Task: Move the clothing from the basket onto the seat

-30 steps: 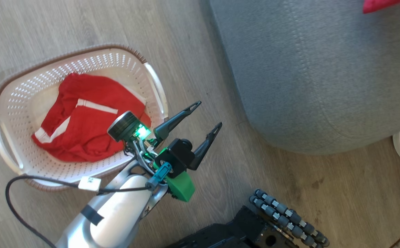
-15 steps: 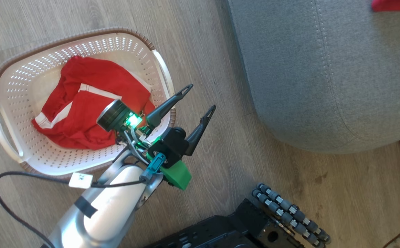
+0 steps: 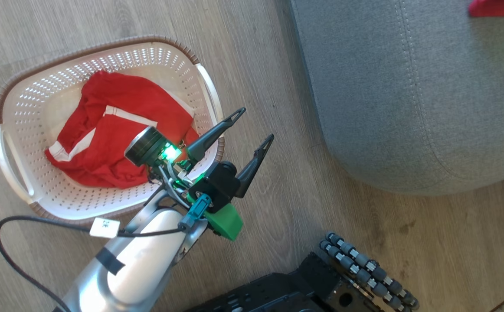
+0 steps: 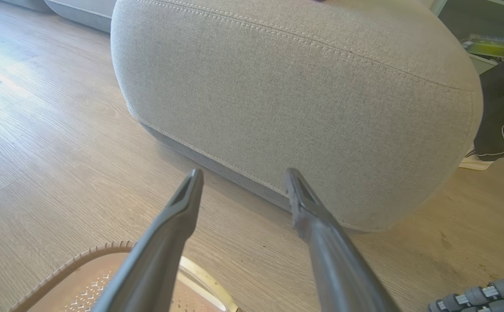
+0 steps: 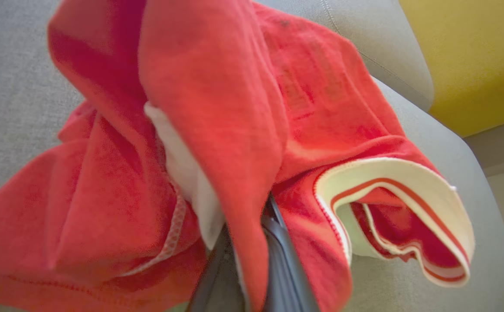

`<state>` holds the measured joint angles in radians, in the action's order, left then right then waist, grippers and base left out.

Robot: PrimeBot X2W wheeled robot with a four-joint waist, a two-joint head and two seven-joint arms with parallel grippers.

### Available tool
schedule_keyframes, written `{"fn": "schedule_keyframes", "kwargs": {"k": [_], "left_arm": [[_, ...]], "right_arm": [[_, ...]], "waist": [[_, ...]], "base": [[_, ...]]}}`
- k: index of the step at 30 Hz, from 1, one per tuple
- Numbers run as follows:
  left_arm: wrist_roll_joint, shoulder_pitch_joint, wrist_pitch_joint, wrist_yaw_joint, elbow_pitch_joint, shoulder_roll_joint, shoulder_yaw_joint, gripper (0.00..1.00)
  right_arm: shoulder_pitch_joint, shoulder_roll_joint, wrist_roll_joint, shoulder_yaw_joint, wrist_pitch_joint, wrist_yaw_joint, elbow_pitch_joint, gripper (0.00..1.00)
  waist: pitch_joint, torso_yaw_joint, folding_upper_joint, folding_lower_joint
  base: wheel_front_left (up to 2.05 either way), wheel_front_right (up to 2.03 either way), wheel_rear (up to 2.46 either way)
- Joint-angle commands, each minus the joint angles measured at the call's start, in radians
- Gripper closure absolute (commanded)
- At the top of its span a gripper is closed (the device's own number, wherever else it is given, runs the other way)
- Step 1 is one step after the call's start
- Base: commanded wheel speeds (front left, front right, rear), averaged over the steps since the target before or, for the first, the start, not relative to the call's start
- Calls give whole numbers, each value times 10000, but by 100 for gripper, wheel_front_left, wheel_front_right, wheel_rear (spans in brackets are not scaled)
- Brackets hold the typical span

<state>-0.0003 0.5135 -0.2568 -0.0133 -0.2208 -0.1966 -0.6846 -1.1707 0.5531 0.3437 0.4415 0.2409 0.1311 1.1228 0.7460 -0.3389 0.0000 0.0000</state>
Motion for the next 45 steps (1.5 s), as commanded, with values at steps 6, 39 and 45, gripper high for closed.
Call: {"fn": "schedule_keyframes", "kwargs": {"k": [6, 39, 45], "left_arm": [[-96, -33, -49, 41, 170, 69, 43, 0], [-530, -2538, -49, -203, 507, 1261, 1077, 0], [-484, -3003, -49, -237, 735, 1356, 1595, 0]], "right_arm": [[110, 885, 2045, 1510, -804, -4, -553, 0], [-123, 3902, 6570, 6621, -60, -4, -3755, 0], [93, 4100, 6302, 5970, 199, -4, -4872, 0]], "waist": [[-329, 21, 0, 0], [-5330, 214, 0, 0], [-5872, 275, 0, 0]], "base": [[0, 0, 0], [0, 0, 0], [0, 0, 0]]}}
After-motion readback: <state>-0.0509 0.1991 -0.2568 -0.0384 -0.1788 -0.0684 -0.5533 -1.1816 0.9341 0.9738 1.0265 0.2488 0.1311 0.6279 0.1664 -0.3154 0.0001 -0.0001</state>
